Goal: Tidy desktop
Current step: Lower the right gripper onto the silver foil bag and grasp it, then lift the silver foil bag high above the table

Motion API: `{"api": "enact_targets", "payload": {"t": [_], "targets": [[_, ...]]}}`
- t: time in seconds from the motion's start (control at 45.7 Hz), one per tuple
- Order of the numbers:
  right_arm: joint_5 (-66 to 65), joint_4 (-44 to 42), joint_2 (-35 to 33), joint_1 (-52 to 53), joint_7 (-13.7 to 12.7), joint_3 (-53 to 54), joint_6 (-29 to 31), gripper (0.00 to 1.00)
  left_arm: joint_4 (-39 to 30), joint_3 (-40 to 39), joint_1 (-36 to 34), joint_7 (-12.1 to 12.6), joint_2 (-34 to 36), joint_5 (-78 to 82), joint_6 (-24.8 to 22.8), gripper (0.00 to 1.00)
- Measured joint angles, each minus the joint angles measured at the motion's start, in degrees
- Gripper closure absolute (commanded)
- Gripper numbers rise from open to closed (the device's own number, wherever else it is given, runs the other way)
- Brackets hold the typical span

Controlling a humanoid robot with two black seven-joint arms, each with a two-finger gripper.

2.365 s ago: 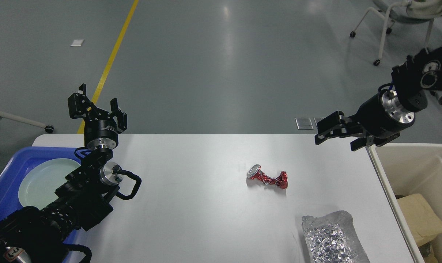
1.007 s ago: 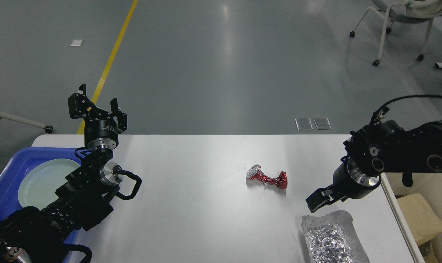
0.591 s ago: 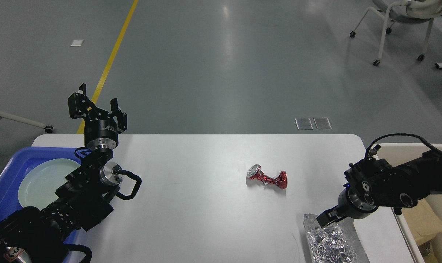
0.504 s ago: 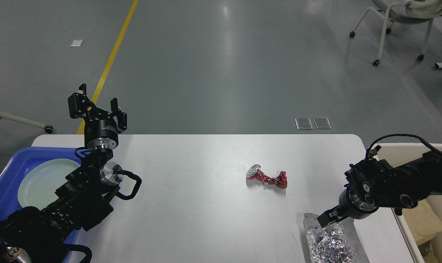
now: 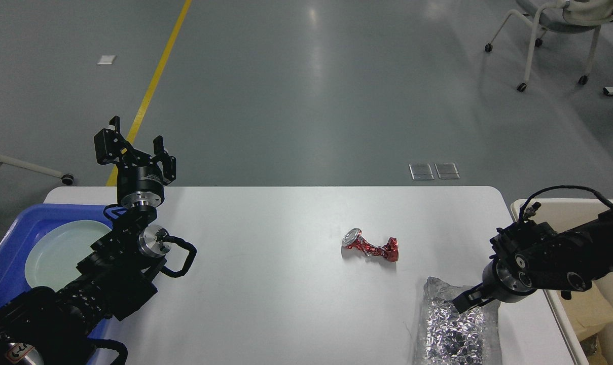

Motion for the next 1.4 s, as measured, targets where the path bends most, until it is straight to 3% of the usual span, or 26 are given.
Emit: {"api": "enact_targets", "payload": {"t": [0.394,0.788,0.942,1.117,1.402], "targets": [[0.0,-6.1,-0.3,-2.7,0.0,0.0,-0.6,0.04,0.0,0.0,0.0,0.0,0.0,0.0,0.0,0.0],[0.1,-8.2,-0.1,-6.0,0.0,0.2,-0.6,0.24,0.0,0.0,0.0,0.0,0.0,0.0,0.0,0.0],[0.3,-8.0,-0.1,-6.2,0.1,0.3,-0.6,0.45,0.0,0.0,0.0,0.0,0.0,0.0,0.0,0.0],[0.4,-7.9,0.0,-6.7,0.1,0.5,-0.6,0.99,0.0,0.0,0.0,0.0,0.0,0.0,0.0,0.0],[0.6,-7.5,-0.4,-5.5,0.8,0.4,-0.5,1.0,0.0,0.0,0.0,0.0,0.0,0.0,0.0,0.0]]}}
